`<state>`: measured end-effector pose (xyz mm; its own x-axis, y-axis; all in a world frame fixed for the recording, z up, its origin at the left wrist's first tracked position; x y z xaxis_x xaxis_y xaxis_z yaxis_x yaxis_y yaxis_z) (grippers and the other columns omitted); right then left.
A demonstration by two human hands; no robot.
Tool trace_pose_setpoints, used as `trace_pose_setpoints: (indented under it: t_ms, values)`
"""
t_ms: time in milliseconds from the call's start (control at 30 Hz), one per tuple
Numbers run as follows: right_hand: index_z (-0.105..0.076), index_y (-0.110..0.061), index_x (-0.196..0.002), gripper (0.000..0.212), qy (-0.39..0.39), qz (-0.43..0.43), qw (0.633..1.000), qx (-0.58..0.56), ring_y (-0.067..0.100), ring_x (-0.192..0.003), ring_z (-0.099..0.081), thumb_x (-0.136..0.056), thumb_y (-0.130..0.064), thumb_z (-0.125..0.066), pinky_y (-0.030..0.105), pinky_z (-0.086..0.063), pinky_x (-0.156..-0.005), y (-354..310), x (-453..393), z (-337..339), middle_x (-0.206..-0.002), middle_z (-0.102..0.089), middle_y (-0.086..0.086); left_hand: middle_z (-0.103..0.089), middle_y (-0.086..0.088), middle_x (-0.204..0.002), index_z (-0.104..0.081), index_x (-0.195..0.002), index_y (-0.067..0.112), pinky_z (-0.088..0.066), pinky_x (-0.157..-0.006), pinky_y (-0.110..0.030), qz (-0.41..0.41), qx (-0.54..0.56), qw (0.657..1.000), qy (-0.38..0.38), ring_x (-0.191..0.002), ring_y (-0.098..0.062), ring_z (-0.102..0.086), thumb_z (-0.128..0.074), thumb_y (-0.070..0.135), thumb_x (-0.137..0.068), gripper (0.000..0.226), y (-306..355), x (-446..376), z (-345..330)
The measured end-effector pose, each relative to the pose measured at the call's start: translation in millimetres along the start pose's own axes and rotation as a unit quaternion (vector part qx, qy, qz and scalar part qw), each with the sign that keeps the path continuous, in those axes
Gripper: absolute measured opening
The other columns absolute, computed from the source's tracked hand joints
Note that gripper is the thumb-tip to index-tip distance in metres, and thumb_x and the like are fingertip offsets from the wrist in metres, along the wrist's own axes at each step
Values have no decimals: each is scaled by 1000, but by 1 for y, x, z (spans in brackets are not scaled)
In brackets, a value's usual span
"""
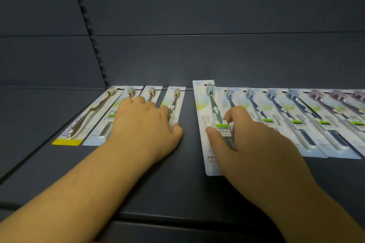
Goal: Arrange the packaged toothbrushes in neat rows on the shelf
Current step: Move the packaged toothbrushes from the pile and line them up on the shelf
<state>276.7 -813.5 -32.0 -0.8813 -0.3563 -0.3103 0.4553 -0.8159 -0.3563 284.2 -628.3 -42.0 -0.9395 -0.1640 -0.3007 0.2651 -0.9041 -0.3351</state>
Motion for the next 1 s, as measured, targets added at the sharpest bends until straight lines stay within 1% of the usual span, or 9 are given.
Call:
trace_pose_setpoints:
  t_ms: [167,233,333,500,567,700,867,933,1000]
  values:
    - [-33,-36,-109,28,-12,-8,1000,-1,3,-68,-50,-96,-60,-31,27,-47,-67,1,0,-3,-74,-50,-13,-65,1,-93,-52,-94,27,-34,-81,-38,6,12,1000,-3,-92,-21,-52,-21,58,-86,45,-6,2,0]
    - [-34,-35,-108,27,-13,-13,1000,1,4,-66,-50,-96,-59,-33,26,-45,-62,1,0,-2,-73,-51,-11,-64,1,-90,-47,-89,26,-32,-78,-37,8,18,1000,2,-86,-20,-49,-22,56,-87,39,-6,1,-1]
    - [-37,-33,-107,26,-36,-27,999,-18,6,-65,-49,-97,-57,-36,24,-36,-55,2,-2,-3,-70,-50,-6,-63,0,-87,-52,-89,25,-29,-75,-37,6,14,1000,9,-81,-21,-45,-26,52,-89,38,-4,-3,-2]
    - [-41,-33,-104,24,-35,-36,996,-71,7,-61,-47,-96,-56,-42,27,-30,-52,7,-3,-7,-67,-47,-5,-41,2,-64,-53,-84,21,-28,-70,-34,3,3,1000,5,-68,-21,-42,-28,45,-94,36,-1,-3,0]
    - [-42,-36,-103,22,-39,-41,993,-104,9,-62,-49,-95,-57,-44,28,-33,-54,9,-3,-9,-68,-49,-6,-42,2,-62,-53,-81,21,-28,-67,-33,-3,7,1000,-6,-63,-19,-42,-28,43,-95,37,-3,-4,0]
    - [-44,-36,-100,24,9,-35,991,-131,15,-64,-52,-91,-58,-47,35,-39,-56,14,-1,-10,-66,-51,-3,-42,2,-62,-50,-74,21,-28,-69,-33,-8,14,1000,-5,-66,-20,-45,-28,42,-96,37,-5,-6,-1]
    - [-46,-34,-100,24,52,-39,989,-136,12,-61,-50,-91,-56,-50,32,-33,-55,15,2,-10,-63,-49,-4,-40,0,-62,-39,-63,18,-29,-70,-33,3,31,999,-14,-69,-21,-44,-30,41,-96,41,-6,-8,-2]
    - [-47,-34,-101,23,63,-42,987,-141,11,-61,-50,-92,-55,-51,32,-34,-55,13,4,-9,-64,-49,-5,-42,0,-64,-47,-67,17,-29,-72,-33,7,37,999,-20,-70,-22,-46,-30,42,-96,42,-7,-7,-2]
    - [-47,-33,-102,23,75,-48,986,-142,11,-62,-50,-93,-54,-51,32,-35,-56,11,7,-6,-65,-50,-6,-55,-2,-77,-61,-86,19,-33,-80,-35,4,40,999,-30,-80,-24,-53,-28,48,-95,45,-9,-6,-4]
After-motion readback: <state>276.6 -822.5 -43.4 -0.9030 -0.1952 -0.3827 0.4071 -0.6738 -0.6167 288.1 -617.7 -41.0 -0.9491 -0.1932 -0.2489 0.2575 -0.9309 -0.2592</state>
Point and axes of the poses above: each hand's wrist, its own x-axis away from the middle knuckle, its own z-axis out of the back of the hand, y = z × x, the point moved 4 cm from there along -x, towards the middle knuckle
